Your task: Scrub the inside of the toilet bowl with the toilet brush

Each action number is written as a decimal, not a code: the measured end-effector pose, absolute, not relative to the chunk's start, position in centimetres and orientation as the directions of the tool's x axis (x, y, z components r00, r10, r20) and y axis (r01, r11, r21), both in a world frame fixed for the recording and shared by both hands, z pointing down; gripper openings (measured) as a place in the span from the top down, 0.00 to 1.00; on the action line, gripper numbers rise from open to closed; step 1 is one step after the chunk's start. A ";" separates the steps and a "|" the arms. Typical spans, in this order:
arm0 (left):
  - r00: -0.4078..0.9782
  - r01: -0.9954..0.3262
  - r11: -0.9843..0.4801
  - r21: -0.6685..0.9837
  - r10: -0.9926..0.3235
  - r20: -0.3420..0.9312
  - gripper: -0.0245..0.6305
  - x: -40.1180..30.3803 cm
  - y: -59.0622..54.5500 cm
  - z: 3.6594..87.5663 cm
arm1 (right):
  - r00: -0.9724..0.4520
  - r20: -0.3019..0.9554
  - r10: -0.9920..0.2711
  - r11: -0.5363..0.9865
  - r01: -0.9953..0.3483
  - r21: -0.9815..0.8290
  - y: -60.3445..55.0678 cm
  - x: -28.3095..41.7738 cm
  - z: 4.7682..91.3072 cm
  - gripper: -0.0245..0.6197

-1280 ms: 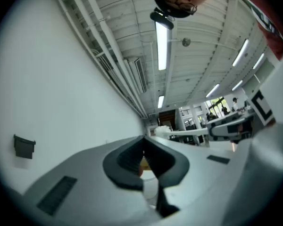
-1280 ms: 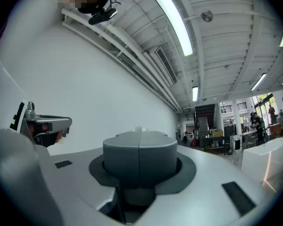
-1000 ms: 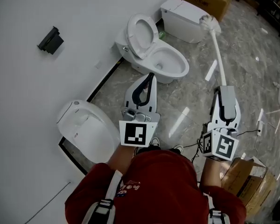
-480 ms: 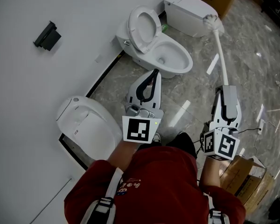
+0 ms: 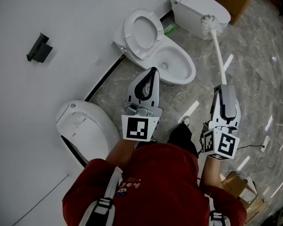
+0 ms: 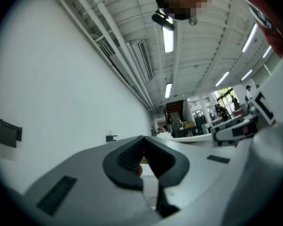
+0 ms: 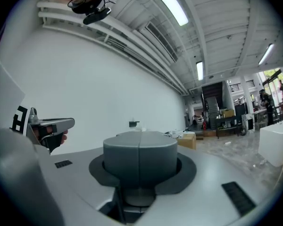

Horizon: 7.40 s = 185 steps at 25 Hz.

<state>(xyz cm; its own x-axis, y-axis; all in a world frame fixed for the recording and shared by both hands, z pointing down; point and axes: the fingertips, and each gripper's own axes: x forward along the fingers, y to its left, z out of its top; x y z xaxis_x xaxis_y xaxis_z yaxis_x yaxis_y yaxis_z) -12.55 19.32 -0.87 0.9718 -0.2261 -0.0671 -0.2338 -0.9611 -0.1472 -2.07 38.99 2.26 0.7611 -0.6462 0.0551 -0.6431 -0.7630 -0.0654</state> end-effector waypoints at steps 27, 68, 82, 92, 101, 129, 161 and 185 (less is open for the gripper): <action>0.822 -0.530 -0.841 0.112 -0.477 0.311 0.96 8.0 -4.2 28.2 | 0.152 0.724 -0.673 -0.294 -0.953 -0.073 8.9 19.8 34.0 0.74; 0.432 -0.877 -0.472 0.090 -0.691 0.579 0.96 2.6 -3.3 52.9 | -0.004 0.979 -0.203 0.614 -0.779 0.124 -2.3 17.0 75.5 0.73; 0.448 -0.870 -0.481 0.107 -0.681 0.579 0.96 2.1 -1.3 51.4 | -0.018 0.937 -0.350 0.910 -0.244 0.335 4.7 22.3 66.1 0.73; 0.446 -0.873 -0.475 0.109 -0.689 0.572 0.96 1.8 -1.3 51.2 | -0.164 0.960 -0.229 0.644 -0.764 0.023 9.6 15.9 65.1 0.73; 0.451 -0.866 -0.491 0.098 -0.680 0.578 0.96 3.0 -0.9 51.0 | -0.114 0.906 -0.407 0.657 -0.726 0.204 -2.1 18.1 64.1 0.74; 0.366 -0.915 -0.398 0.072 -0.739 0.566 0.96 3.3 -0.2 49.1 | -0.071 0.949 -0.308 0.554 -0.824 0.118 1.4 24.9 65.2 0.74; 0.179 -0.982 -0.106 0.157 -0.795 0.580 0.96 -28.9 3.7 52.8 | -0.039 0.988 -0.149 0.682 -0.727 0.074 -1.5 -8.9 73.0 0.73; 0.303 -0.953 -0.276 0.127 -0.819 0.488 0.96 -22.9 2.3 43.3 | -0.222 0.956 -0.193 0.468 -0.877 -0.109 1.4 -8.6 60.7 0.50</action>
<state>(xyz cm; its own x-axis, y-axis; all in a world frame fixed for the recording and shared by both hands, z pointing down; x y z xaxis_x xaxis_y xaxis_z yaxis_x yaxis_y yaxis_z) -22.86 2.30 43.34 0.3026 -0.8190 0.4876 -0.9526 -0.2763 0.1272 -8.58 1.36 60.66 -0.2216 -0.1926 0.9559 -0.8771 0.4677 -0.1091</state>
